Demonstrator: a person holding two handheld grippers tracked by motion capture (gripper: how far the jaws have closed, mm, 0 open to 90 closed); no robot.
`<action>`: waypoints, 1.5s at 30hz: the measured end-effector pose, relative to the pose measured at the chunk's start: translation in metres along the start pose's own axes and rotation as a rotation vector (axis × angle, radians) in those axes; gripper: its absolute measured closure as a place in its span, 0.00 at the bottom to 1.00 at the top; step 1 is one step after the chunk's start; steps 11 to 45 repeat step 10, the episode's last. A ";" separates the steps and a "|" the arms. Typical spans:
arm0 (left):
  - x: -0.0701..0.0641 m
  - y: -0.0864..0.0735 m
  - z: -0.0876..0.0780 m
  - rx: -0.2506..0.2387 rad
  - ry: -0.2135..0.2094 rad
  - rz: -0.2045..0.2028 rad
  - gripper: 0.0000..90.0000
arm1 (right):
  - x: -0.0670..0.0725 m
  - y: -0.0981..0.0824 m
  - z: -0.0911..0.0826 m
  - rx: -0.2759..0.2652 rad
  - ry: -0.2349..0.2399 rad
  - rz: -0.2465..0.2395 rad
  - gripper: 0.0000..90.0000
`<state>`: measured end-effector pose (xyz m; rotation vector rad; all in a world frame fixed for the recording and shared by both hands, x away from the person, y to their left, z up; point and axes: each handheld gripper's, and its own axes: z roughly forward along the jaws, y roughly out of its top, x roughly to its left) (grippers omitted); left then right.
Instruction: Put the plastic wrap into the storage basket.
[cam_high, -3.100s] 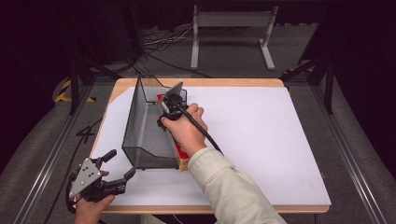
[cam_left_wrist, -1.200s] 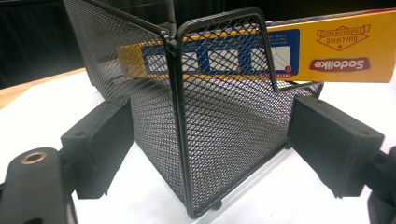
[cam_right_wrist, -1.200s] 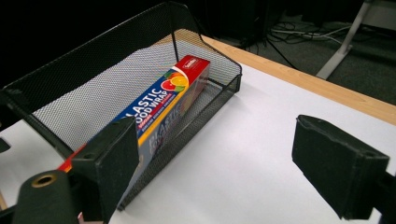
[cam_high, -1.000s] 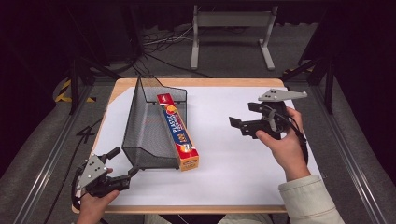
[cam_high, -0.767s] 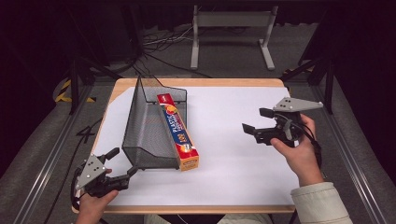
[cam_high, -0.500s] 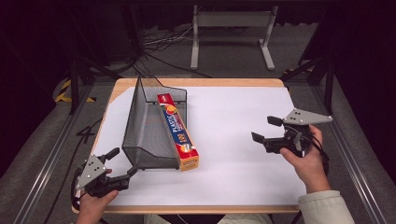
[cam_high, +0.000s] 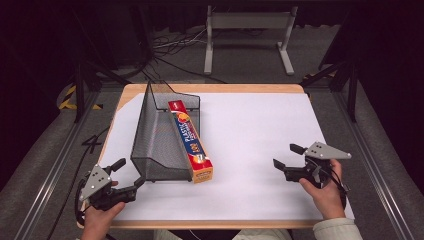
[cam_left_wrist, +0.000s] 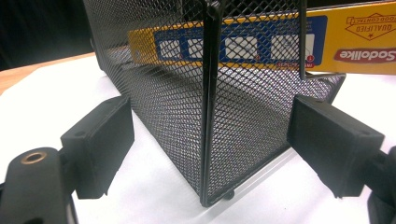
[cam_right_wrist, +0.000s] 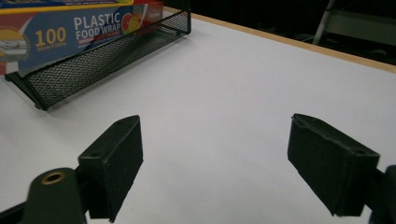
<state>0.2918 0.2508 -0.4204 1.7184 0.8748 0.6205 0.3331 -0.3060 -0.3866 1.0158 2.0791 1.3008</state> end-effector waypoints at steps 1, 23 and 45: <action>0.000 0.000 0.000 0.003 -0.002 -0.003 0.17 | -0.001 -0.005 0.001 -0.004 -0.002 0.006 0.22; 0.002 0.001 -0.001 -0.006 0.004 -0.008 0.17 | -0.005 -0.027 0.005 0.014 -0.034 0.012 0.20; 0.002 0.001 -0.001 -0.006 0.004 -0.008 0.17 | -0.005 -0.027 0.005 0.014 -0.034 0.012 0.20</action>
